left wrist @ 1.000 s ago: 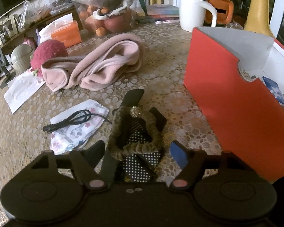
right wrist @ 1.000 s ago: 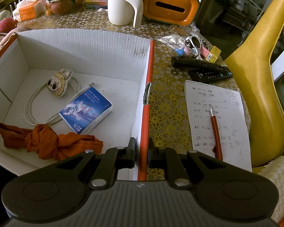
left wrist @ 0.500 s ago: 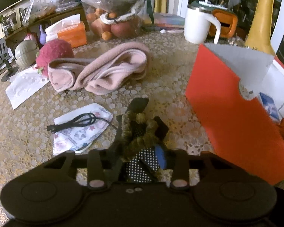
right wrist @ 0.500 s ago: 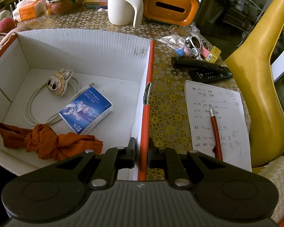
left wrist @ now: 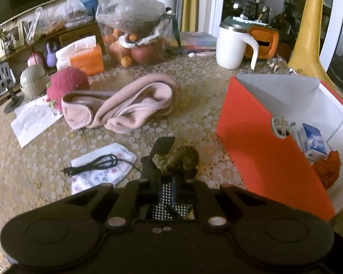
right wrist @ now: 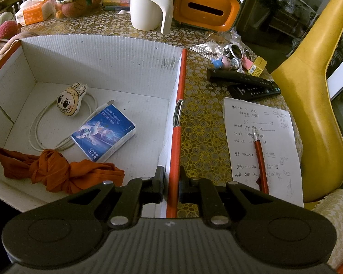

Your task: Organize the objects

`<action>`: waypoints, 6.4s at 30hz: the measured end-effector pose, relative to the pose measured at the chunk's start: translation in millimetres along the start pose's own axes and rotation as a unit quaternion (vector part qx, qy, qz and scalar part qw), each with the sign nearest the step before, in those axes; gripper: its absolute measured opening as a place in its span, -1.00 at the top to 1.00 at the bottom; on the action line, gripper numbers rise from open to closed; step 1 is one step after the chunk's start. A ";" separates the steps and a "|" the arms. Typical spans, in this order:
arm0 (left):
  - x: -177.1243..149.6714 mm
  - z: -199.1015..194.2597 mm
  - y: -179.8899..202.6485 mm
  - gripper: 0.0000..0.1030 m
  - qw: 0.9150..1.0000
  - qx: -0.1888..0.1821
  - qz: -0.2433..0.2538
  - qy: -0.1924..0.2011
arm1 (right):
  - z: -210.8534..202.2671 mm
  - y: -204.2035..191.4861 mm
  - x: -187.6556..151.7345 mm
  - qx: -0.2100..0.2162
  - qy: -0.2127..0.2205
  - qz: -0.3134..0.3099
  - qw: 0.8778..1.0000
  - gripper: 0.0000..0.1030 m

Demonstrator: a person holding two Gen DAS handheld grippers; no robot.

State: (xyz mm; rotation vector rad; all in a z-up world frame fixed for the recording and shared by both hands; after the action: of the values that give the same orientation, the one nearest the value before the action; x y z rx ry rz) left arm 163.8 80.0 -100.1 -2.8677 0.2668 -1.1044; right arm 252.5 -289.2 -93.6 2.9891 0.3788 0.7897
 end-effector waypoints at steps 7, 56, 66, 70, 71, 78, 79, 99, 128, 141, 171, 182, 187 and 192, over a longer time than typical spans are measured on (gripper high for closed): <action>16.5 -22.9 -3.2 0.90 1.000 -0.004 -0.001 0.030 | 0.0 0.0 -0.4 0.000 0.000 0.000 1.000 0.78; 84.4 16.8 175.7 0.90 0.983 -0.103 0.154 -0.004 | 0.0 -0.2 -0.5 0.008 0.007 -0.001 1.000 0.78; 75.9 37.6 183.6 0.86 0.976 -0.111 0.172 -0.069 | 0.5 -0.1 -0.7 0.008 0.007 -0.001 1.000 0.78; 73.4 39.9 185.9 0.80 0.973 -0.119 0.177 -0.084 | 0.5 -0.7 -0.6 0.007 0.008 -0.002 1.000 0.78; 73.3 40.6 186.9 0.79 0.973 -0.120 0.179 -0.087 | 0.5 -0.6 -0.6 0.007 0.007 -0.002 1.000 0.78; 69.3 48.1 192.6 0.66 0.965 -0.135 0.192 -0.119 | 0.3 -0.7 -0.7 0.007 0.008 -0.001 1.000 0.78; 68.4 48.1 193.3 0.64 0.964 -0.136 0.194 -0.121 | 0.4 -0.7 -0.7 0.007 0.008 -0.002 1.000 0.78; 70.8 14.5 170.8 -0.08 0.973 -0.148 0.160 -0.080 | 0.3 0.7 -1.2 0.005 0.008 -0.003 1.000 0.78; 65.1 -43.1 74.3 -0.61 0.995 -0.089 0.054 -0.001 | -1.1 -4.2 -4.7 0.001 0.006 -0.011 1.000 0.78; 54.5 -52.6 29.3 -0.70 0.999 -0.042 0.028 0.002 | 0.0 -9.7 -4.9 0.006 0.002 -0.013 1.000 0.78; -9.8 21.4 1.7 -0.97 0.999 -0.014 -0.008 -0.050 | 2.3 -12.9 -1.9 0.007 0.001 -0.012 1.000 0.78; -17.2 43.2 2.6 -0.83 0.998 -0.011 -0.020 -0.062 | 2.2 -12.2 -2.7 0.008 0.000 -0.013 1.000 0.78; -15.1 48.9 -4.1 -0.56 0.997 -0.012 -0.045 -0.064 | 2.9 -12.8 -3.1 0.008 -0.001 -0.015 1.000 0.78; -10.5 54.0 -3.7 -0.42 0.997 -0.006 -0.046 -0.066 | 4.7 -13.4 -2.9 0.007 -0.003 -0.015 1.000 0.78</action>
State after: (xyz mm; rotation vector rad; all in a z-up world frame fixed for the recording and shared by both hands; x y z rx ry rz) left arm 192.8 85.0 -146.7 -2.9739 0.1359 -0.9233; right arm 249.3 -276.7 -100.3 2.9909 0.4296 0.7777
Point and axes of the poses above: each gripper's, at about its wrist camera, not at the fingertips, and z roughly the way its jaws point, y to its right, x to its top, the point moved 1 cm from there along z, roughly the way its jaws point, and after that the axes turned 10 degrees about z, right-handed, at the moved point
